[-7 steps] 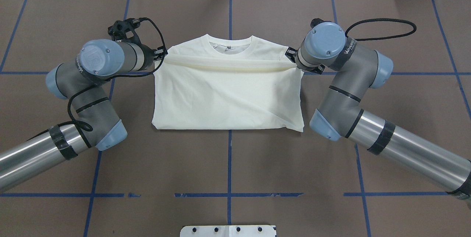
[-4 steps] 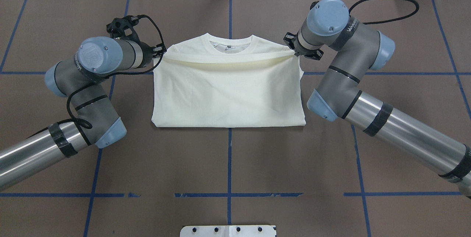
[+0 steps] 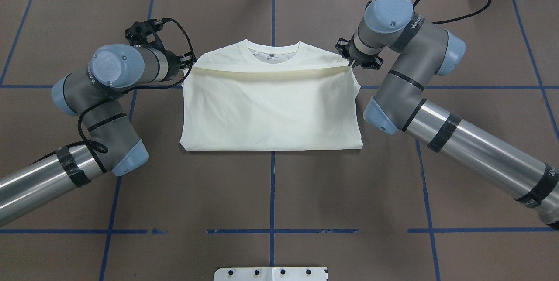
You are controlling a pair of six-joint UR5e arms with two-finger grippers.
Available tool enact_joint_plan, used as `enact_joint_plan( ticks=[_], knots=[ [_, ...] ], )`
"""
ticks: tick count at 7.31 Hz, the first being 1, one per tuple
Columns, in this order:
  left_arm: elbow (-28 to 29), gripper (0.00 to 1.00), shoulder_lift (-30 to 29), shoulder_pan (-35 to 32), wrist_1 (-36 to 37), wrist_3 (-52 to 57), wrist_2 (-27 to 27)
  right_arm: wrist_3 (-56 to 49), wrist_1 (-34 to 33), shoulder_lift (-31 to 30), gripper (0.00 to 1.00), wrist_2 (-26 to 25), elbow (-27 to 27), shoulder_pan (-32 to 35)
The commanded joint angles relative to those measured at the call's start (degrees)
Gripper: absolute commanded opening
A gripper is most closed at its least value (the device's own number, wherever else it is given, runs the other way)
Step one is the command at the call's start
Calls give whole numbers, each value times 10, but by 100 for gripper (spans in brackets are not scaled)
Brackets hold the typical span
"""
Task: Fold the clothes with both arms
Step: 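Release the hem at the collar and raise both grippers, then lower the right gripper to the folded shirt's corner nearest it and grasp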
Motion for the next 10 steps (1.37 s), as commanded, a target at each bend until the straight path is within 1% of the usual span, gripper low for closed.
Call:
enact_joint_plan(
  ticks=[1,2,3,4,5,6,7,8,9,10],
  knots=[
    [-3,42,4,-3,-8,19,0,0,44,-23,100,25,13,-1],
    [-6,43,5,-11,-23,20,-10,0,41,-56,100,55,67,4],
    [-20,43,13,-33,-23,20,-67,2,37,-125,100,80,164,5],
    [-42,43,32,-36,-25,22,-82,18,38,-190,100,74,247,-23],
    [-45,43,37,-36,-26,22,-82,69,42,-237,100,32,292,-63],
    [-45,43,38,-36,-26,22,-80,100,41,-249,100,-15,315,-102],
    [-52,44,39,-36,-25,20,-79,152,41,-250,100,-44,312,-135],
    [-52,44,39,-36,-25,21,-79,160,38,-249,97,-65,307,-148],
    [-52,44,42,-35,-25,21,-78,161,37,-249,91,-66,302,-147],
    [-56,44,43,-36,-24,19,-78,161,38,-244,91,-65,288,-151]
  ],
)
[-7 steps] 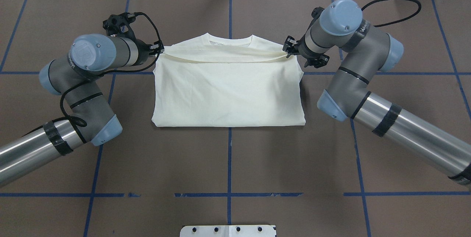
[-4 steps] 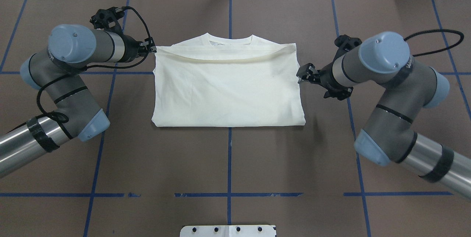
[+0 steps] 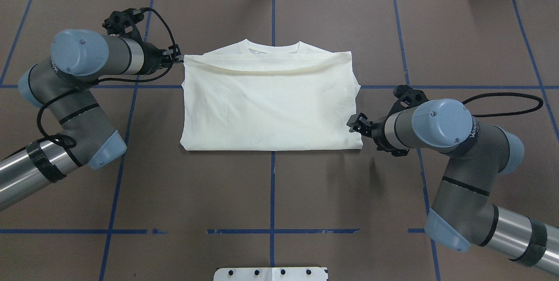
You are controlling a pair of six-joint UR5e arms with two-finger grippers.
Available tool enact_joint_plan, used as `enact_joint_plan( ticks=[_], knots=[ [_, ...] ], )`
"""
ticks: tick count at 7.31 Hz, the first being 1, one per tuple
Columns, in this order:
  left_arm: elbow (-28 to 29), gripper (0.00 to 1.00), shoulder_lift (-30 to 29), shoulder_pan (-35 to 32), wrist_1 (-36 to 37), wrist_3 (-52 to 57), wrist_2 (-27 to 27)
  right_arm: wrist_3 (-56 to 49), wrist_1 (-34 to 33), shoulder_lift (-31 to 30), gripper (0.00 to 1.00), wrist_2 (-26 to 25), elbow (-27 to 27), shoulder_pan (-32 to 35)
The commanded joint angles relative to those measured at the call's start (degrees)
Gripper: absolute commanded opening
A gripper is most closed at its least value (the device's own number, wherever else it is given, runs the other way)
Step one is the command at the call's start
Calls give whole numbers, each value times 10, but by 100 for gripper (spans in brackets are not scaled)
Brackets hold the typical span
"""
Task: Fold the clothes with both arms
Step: 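Lower the right gripper to the folded shirt's corner nearest it and grasp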
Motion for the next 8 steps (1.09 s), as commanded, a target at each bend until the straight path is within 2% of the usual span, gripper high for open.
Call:
enact_joint_plan(
  ticks=[1,3,4,5,6,8],
  knots=[
    [-7,45,2,-1,1,-3,1,7,0,6,88,-4,-14,-13],
    [-15,46,10,0,1,-5,2,10,2,8,72,-2,-17,-12],
    [-19,46,15,-1,1,-5,2,15,2,11,45,-2,-17,-12],
    [-20,46,24,0,1,-5,2,19,1,13,5,-2,-17,-11],
    [-20,46,26,0,1,-4,2,18,2,13,0,-1,-17,-11],
    [-20,46,26,1,1,-4,2,18,0,16,0,-1,-17,-10]
  ],
)
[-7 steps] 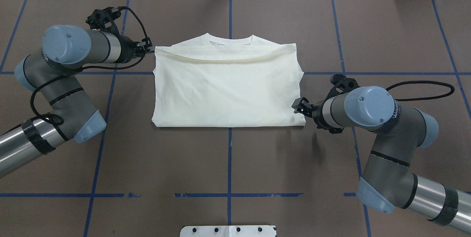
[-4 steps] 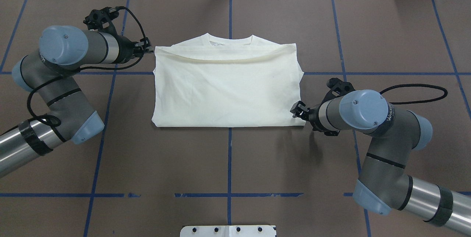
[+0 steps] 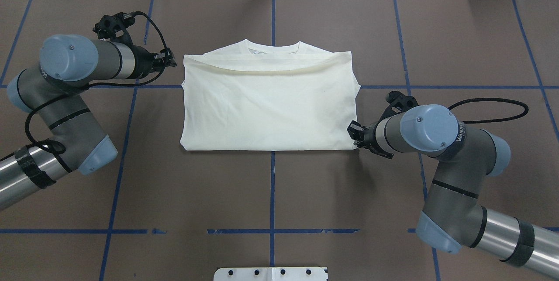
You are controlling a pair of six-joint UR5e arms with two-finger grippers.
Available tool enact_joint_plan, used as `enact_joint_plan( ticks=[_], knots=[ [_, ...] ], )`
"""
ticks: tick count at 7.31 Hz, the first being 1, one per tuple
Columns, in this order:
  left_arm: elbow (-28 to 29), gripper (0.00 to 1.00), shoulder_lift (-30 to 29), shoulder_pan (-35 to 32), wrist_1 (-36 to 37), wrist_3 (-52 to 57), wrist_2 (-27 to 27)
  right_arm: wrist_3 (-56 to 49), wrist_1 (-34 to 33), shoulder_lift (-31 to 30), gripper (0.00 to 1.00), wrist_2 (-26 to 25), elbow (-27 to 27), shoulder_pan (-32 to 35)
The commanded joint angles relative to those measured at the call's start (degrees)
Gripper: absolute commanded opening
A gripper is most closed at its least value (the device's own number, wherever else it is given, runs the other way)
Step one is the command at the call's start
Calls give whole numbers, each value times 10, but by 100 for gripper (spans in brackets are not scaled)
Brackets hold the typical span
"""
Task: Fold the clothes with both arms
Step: 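Lower the right gripper to the folded shirt's corner nearest it and grasp, then drag the folded shirt with the right gripper toward the robot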
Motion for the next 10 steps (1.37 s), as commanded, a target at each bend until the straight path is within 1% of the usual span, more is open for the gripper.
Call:
enact_joint_plan(
  ticks=[1,2,3,4,5,6,7,8,9,10],
  knots=[
    [0,46,1,2,0,0,0,0,-1,1,0,1,3,3],
    [-1,46,-1,2,0,-1,0,0,-1,-6,0,1,14,3],
    [-9,46,0,2,0,-2,-1,1,-1,-26,0,1,44,4],
    [-16,47,-2,2,0,-3,-2,1,-1,-81,0,12,109,0],
    [-28,47,-3,2,1,-9,-3,1,-1,-150,0,19,192,-30],
    [-36,46,-3,4,1,-29,-6,5,-2,-209,0,19,255,-76],
    [-41,47,-2,5,1,-34,-7,42,-2,-256,0,20,296,-119],
    [-62,47,-1,7,3,-46,-9,57,-3,-289,0,23,322,-161],
    [-83,47,-1,7,5,-70,-41,57,-3,-296,0,61,328,-187],
    [-91,47,-2,8,4,-108,-73,57,-2,-294,15,104,332,-204]
  ],
)
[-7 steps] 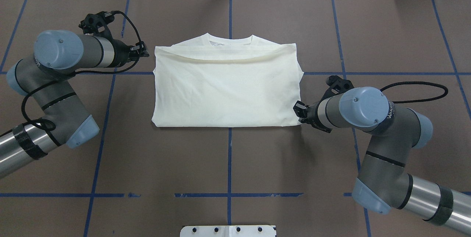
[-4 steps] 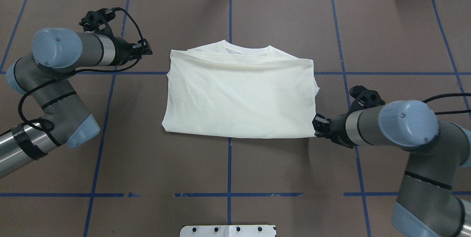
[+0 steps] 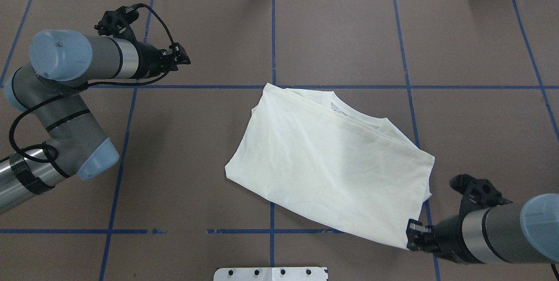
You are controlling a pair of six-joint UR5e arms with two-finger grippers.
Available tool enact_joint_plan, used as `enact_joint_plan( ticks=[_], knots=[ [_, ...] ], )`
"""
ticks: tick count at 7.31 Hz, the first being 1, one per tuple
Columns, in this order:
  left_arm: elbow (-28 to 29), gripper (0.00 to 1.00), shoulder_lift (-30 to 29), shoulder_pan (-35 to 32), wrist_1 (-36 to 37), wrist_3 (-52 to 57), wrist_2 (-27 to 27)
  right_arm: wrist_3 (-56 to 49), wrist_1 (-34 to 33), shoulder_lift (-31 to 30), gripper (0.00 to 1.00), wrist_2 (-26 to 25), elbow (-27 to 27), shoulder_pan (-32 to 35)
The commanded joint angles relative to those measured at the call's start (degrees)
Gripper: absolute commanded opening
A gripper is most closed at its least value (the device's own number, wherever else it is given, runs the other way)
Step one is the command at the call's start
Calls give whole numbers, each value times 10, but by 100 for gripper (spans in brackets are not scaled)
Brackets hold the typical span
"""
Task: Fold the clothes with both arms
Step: 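Drag the folded shirt with the right gripper toward the robot, then move the left gripper to the shirt's near corner while the right reaches the collar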
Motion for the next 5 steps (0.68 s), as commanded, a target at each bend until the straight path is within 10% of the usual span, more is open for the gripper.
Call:
enact_joint_plan(
  ticks=[1,3,5],
  knots=[
    [-47,49,0,8,1,-66,-60,9,1,-5,99,43,8,-50],
    [-87,57,0,63,3,-170,-77,8,1,1,100,20,-27,-2],
    [-79,58,0,193,13,-232,39,0,1,113,100,-11,-79,125]
  ],
)
